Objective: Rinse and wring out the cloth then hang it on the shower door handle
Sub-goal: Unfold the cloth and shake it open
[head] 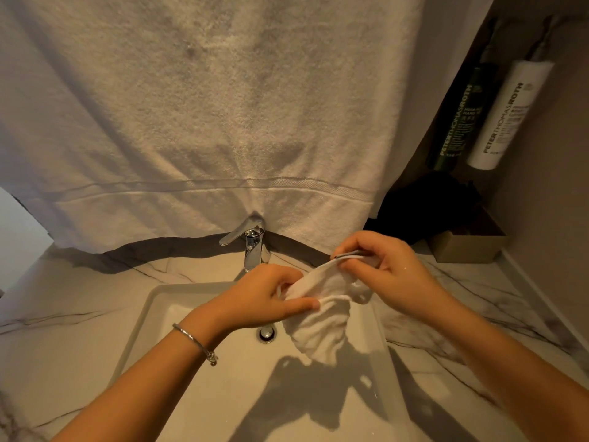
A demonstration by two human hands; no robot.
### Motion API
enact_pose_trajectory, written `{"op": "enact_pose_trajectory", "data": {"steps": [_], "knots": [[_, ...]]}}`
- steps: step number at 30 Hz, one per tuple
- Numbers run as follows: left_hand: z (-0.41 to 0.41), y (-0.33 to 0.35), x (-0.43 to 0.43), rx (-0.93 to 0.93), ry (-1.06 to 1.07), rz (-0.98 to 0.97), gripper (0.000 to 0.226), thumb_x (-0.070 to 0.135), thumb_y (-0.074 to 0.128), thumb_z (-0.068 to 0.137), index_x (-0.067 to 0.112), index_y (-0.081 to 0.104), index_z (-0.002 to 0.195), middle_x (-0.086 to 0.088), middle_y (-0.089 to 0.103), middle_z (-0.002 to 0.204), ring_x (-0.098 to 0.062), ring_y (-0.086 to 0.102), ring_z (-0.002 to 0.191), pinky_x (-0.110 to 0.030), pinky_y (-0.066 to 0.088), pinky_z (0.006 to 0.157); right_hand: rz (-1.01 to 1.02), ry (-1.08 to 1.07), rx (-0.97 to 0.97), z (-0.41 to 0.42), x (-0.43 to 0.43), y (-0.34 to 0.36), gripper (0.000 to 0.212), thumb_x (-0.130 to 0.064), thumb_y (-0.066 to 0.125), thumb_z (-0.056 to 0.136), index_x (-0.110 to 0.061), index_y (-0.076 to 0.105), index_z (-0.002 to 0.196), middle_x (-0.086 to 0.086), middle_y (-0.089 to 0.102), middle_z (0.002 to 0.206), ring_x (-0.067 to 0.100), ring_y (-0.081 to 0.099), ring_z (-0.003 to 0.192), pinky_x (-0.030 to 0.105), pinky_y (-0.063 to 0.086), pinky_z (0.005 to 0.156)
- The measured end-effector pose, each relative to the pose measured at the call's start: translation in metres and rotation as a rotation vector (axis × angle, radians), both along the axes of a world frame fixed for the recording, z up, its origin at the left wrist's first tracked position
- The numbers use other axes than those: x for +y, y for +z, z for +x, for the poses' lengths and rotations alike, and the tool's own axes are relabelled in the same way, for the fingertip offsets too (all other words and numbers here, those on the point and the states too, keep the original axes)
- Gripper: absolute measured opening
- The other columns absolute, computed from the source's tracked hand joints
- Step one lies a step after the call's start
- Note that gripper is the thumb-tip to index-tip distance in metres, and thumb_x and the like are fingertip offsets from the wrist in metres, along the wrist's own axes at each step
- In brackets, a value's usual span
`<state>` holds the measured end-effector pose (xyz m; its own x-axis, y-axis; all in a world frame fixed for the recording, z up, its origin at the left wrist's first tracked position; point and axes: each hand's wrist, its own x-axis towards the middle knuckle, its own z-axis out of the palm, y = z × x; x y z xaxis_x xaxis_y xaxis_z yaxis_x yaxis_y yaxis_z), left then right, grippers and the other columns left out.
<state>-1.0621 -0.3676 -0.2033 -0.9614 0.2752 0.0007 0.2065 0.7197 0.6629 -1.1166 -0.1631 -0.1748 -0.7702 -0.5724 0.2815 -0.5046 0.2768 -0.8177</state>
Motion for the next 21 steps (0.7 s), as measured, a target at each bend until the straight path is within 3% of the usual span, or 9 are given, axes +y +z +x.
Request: {"op": "enact_pose_trajectory", "data": {"steps": [2, 5, 7, 10, 13, 14, 17, 19, 21], "knots": [[0.002, 0.000, -0.008, -0.084, 0.009, 0.089, 0.035, 0.053, 0.060, 0.078, 0.019, 0.066, 0.081, -0.006, 0.068, 0.082, -0.013, 0.062, 0.077, -0.037, 0.053, 0.079, -0.019, 0.000, 0.012, -0.004, 0.005, 0.010, 0.018, -0.012, 0.064, 0.082, -0.029, 0.069, 0.080, -0.011, 0.070, 0.077, 0.001, 0.065, 0.079, 0.011, 0.049, 0.071], [0.004, 0.003, -0.017, -0.124, -0.025, 0.155, 0.016, 0.039, 0.062, 0.082, 0.025, 0.067, 0.088, -0.001, 0.069, 0.090, -0.012, 0.063, 0.090, -0.038, 0.050, 0.090, -0.052, 0.009, -0.034, -0.007, 0.014, 0.022, 0.014, -0.015, 0.070, 0.077, -0.029, 0.073, 0.078, -0.012, 0.073, 0.082, 0.002, 0.067, 0.076, 0.013, 0.053, 0.065], [0.003, 0.006, -0.022, -0.090, -0.023, 0.088, 0.007, 0.025, 0.062, 0.085, 0.024, 0.068, 0.088, 0.001, 0.068, 0.089, -0.009, 0.061, 0.088, -0.034, 0.051, 0.085, -0.019, 0.028, -0.085, -0.010, 0.019, 0.030, 0.013, -0.019, 0.074, 0.072, -0.031, 0.075, 0.076, -0.013, 0.073, 0.079, 0.003, 0.067, 0.073, 0.014, 0.054, 0.062], [0.003, 0.018, -0.026, 0.120, 0.105, 0.115, 0.014, 0.018, 0.063, 0.083, 0.031, 0.068, 0.082, 0.008, 0.066, 0.082, -0.003, 0.059, 0.080, -0.017, 0.049, 0.067, 0.133, 0.085, -0.100, -0.012, 0.025, 0.034, 0.010, -0.028, 0.070, 0.074, -0.033, 0.075, 0.083, -0.014, 0.073, 0.086, 0.003, 0.067, 0.078, 0.018, 0.056, 0.067], [0.003, 0.026, -0.025, 0.269, 0.189, 0.148, 0.011, 0.026, 0.056, 0.088, 0.029, 0.067, 0.087, 0.007, 0.070, 0.080, -0.009, 0.064, 0.077, -0.038, 0.055, 0.066, 0.252, 0.068, -0.033, -0.013, 0.027, 0.032, 0.011, -0.028, 0.063, 0.082, -0.025, 0.073, 0.085, -0.008, 0.072, 0.080, 0.004, 0.066, 0.074, 0.024, 0.056, 0.064], [0.003, 0.026, -0.024, 0.278, 0.171, 0.071, 0.012, 0.028, 0.053, 0.090, 0.028, 0.064, 0.087, 0.004, 0.069, 0.076, -0.011, 0.063, 0.071, -0.039, 0.055, 0.065, 0.238, 0.033, 0.001, -0.013, 0.027, 0.032, 0.011, -0.027, 0.062, 0.083, -0.023, 0.073, 0.084, -0.005, 0.071, 0.077, 0.005, 0.065, 0.070, 0.023, 0.054, 0.061], [0.005, 0.023, -0.024, 0.177, 0.044, -0.154, 0.011, 0.034, 0.047, 0.092, 0.031, 0.055, 0.086, -0.001, 0.062, 0.064, -0.011, 0.053, 0.055, -0.024, 0.043, 0.055, 0.063, -0.144, 0.185, -0.018, 0.029, 0.040, 0.013, -0.022, 0.061, 0.084, -0.016, 0.072, 0.088, -0.007, 0.069, 0.076, 0.002, 0.064, 0.072, 0.013, 0.049, 0.064], [0.007, 0.020, -0.027, 0.133, 0.009, -0.240, 0.004, 0.031, 0.053, 0.088, 0.030, 0.053, 0.085, 0.000, 0.062, 0.067, -0.011, 0.052, 0.058, -0.023, 0.041, 0.054, -0.004, -0.196, 0.286, -0.021, 0.031, 0.048, 0.017, -0.023, 0.060, 0.084, -0.015, 0.072, 0.094, -0.008, 0.070, 0.084, -0.001, 0.064, 0.082, 0.008, 0.048, 0.071], [0.009, 0.016, -0.033, 0.088, 0.037, -0.257, 0.001, 0.027, 0.055, 0.086, 0.027, 0.056, 0.085, -0.002, 0.063, 0.074, -0.012, 0.055, 0.064, -0.026, 0.046, 0.057, 0.009, -0.133, 0.233, -0.020, 0.031, 0.051, 0.020, -0.025, 0.060, 0.083, -0.017, 0.072, 0.098, -0.010, 0.070, 0.090, -0.002, 0.064, 0.087, 0.008, 0.049, 0.075]]}}
